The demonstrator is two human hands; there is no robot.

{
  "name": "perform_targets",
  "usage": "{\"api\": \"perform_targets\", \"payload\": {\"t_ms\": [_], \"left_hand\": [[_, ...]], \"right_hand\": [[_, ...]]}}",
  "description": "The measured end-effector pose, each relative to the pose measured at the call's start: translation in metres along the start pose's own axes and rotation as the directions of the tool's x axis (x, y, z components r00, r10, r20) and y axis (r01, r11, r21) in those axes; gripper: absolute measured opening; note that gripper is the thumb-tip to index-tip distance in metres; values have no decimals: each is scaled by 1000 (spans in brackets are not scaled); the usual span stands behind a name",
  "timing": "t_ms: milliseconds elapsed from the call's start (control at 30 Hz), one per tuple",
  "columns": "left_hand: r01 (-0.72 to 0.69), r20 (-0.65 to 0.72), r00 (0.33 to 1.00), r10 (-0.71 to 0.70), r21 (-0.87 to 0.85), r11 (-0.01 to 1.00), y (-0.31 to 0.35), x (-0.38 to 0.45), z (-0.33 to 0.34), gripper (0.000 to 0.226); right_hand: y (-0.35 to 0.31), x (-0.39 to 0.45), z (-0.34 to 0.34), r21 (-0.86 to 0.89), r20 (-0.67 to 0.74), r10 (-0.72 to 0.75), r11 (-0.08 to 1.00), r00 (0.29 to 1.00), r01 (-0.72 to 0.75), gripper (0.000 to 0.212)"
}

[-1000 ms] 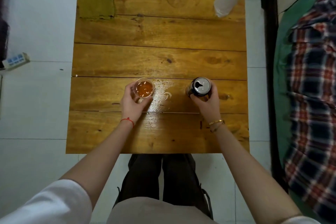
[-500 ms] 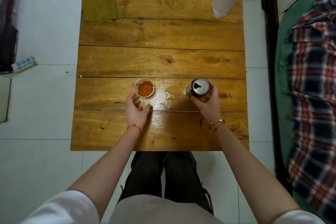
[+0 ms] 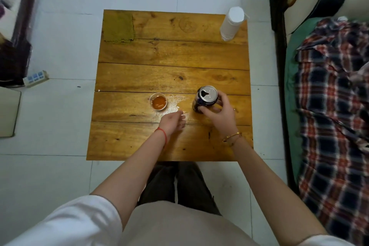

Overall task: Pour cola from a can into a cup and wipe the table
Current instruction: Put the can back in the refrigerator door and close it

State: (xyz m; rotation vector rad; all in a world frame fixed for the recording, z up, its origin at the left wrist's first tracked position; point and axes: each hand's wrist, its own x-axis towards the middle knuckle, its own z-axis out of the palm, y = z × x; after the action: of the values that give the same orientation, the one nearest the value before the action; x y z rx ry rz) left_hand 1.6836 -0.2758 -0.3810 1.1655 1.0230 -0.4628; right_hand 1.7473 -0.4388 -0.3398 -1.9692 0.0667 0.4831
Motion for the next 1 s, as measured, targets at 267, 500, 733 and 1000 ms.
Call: {"api": "perform_targets", "payload": {"t_ms": [267, 500, 733, 1000], "left_hand": [[12, 87, 996, 7, -223, 975, 24, -58, 4, 37], [-58, 45, 996, 74, -301, 952, 25, -104, -16, 30], [-165, -34, 986, 165, -402, 901, 27, -148, -50, 27], [-261, -200, 962, 185, -486, 834, 11, -196, -107, 30]], "right_hand": [[-61, -47, -8, 17, 68, -124, 992, 990, 123, 68], [-100, -71, -20, 31, 257, -168, 986, 952, 166, 72], [-135, -83, -20, -46, 460, -284, 939, 841, 342, 47], [-168, -104, 41, -1, 592, -348, 901, 727, 433, 39]]}}
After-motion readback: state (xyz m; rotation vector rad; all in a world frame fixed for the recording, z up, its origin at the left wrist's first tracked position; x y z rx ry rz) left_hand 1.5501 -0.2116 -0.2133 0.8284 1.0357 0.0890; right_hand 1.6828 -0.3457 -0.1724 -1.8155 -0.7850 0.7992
